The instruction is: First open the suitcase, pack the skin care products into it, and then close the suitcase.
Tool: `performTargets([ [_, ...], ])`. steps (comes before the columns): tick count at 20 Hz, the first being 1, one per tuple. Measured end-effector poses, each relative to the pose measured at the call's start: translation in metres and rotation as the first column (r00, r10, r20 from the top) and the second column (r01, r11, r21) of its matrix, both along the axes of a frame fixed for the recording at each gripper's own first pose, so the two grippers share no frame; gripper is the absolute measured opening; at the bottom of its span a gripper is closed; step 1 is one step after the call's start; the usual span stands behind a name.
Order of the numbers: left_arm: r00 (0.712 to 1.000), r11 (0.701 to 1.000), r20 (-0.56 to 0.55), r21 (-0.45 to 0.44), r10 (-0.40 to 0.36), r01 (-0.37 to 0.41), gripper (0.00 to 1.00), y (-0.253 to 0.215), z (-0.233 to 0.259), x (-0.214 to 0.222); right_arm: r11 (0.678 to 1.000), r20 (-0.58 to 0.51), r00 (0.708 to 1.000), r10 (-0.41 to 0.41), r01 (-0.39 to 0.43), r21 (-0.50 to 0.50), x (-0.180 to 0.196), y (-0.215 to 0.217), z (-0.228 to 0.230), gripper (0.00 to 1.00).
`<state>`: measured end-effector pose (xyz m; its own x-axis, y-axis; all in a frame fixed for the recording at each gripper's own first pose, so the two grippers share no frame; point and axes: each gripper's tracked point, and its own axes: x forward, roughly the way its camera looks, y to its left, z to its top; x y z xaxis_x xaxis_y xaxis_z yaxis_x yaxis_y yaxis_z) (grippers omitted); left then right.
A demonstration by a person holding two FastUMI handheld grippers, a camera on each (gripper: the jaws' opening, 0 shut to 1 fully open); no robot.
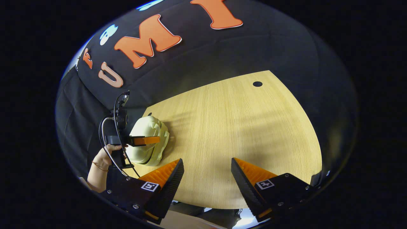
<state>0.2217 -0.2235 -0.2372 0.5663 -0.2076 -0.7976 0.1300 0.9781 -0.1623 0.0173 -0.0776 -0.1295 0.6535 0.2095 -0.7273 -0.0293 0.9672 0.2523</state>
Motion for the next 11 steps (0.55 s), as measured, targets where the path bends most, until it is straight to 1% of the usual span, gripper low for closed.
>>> performTargets([
  [1,1.0,1.0,0.018,0.012,0.005,-0.005,0.17,0.0,0.006,0.0,1.0,-0.002,1.0,0.006,-0.006,-0.006,0.002,0.003,-0.002,0.96],
  [4,0.995,0.999,0.098,0.046,0.001,-0.006,0.78,-0.003,0.033,-0.001,0.999,0.001,1.0,0.019,-0.019,-0.028,0.009,0.011,-0.004,0.96],
  [5,0.99,0.998,0.143,0.062,0.004,-0.013,0.99,-0.003,0.047,-0.001,0.999,0.013,1.0,0.024,-0.024,-0.041,0.012,0.014,-0.003,0.96],
  [6,0.982,0.997,0.189,0.076,0.006,-0.021,0.98,-0.002,0.063,-0.001,0.998,0.033,0.999,0.028,-0.026,-0.059,0.018,0.017,0.001,0.96],
  [8,0.959,0.996,0.284,0.081,0.002,-0.026,0.99,-0.004,0.1,-0.002,0.995,0.098,0.995,0.029,-0.019,-0.1,0.029,0.021,0.015,0.96],
  [10,0.928,0.997,0.374,0.068,0.005,-0.033,0.99,-0.006,0.143,-0.004,0.993,0.184,0.983,0.026,-0.004,-0.117,0.04,0.028,0.037,0.96],
  [11,0.906,0.998,0.423,0.06,0.007,-0.035,0.99,0.001,0.158,-0.03,0.993,0.234,0.972,0.02,0.009,-0.121,0.045,0.032,0.05,0.96],
])
